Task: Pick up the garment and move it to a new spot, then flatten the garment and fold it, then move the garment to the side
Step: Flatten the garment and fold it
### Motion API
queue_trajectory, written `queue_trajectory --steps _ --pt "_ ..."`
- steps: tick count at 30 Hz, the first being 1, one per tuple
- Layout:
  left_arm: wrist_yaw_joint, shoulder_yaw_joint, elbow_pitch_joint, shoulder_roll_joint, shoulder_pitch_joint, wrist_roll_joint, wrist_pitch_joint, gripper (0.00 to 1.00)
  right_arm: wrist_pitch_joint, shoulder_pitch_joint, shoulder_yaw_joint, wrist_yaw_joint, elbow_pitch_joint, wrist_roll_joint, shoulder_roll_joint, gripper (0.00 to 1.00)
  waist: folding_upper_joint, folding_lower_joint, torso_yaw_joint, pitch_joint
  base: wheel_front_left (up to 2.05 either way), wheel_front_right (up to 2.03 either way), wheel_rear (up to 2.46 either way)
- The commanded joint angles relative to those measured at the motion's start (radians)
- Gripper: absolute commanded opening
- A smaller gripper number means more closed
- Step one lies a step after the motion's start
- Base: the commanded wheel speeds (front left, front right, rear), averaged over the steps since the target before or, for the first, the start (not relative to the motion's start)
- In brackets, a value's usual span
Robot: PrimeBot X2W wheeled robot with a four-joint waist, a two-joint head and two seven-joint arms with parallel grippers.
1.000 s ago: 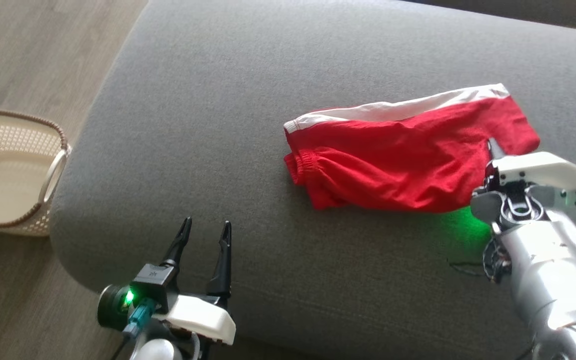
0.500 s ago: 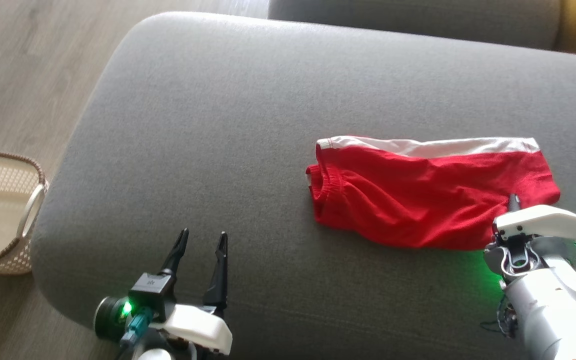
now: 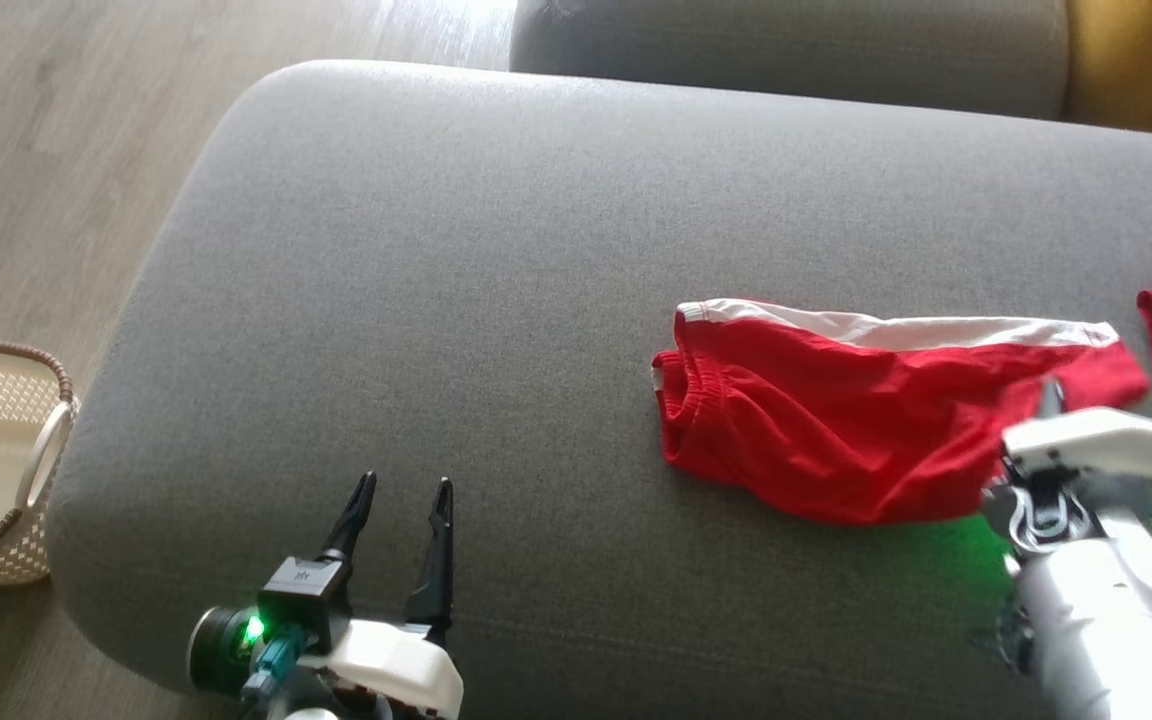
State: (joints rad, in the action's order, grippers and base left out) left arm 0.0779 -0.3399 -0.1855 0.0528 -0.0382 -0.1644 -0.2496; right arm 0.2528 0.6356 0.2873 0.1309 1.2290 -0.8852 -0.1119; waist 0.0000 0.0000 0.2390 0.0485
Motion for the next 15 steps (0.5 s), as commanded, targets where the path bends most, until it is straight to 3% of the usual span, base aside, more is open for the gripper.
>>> queue_trajectory --steps 1,4,7,11,15 --pt "-0.002 0.035 0.028 -0.003 0.025 -0.005 -0.012 1.0 0.009 0.028 -0.022 0.0 -0.056 0.027 0.021 0.0 0.0 0.0 0.0 -0.005 0.0 0.0 0.0" --pt "-0.006 0.043 0.024 -0.003 0.021 0.001 -0.012 1.0 0.009 0.012 -0.045 0.0 -0.148 0.057 0.05 0.0 0.0 0.0 0.002 -0.017 0.0 0.0 0.0" --pt "-0.008 0.05 0.024 -0.003 0.013 -0.007 -0.012 1.0 0.003 -0.013 -0.104 0.0 -0.234 0.015 0.06 0.0 0.0 0.0 0.009 -0.026 0.0 0.0 0.0" --pt "-0.012 0.055 0.024 -0.003 0.005 -0.011 -0.012 1.0 -0.008 -0.068 -0.288 0.0 -0.355 -0.159 0.061 0.0 0.0 0.0 0.021 -0.033 0.0 0.0 0.0" --pt "-0.016 0.059 0.024 -0.003 -0.003 -0.007 -0.012 1.0 -0.002 -0.126 -0.473 0.0 -0.462 -0.261 0.061 0.0 0.0 0.0 0.033 -0.033 0.0 0.0 0.0"
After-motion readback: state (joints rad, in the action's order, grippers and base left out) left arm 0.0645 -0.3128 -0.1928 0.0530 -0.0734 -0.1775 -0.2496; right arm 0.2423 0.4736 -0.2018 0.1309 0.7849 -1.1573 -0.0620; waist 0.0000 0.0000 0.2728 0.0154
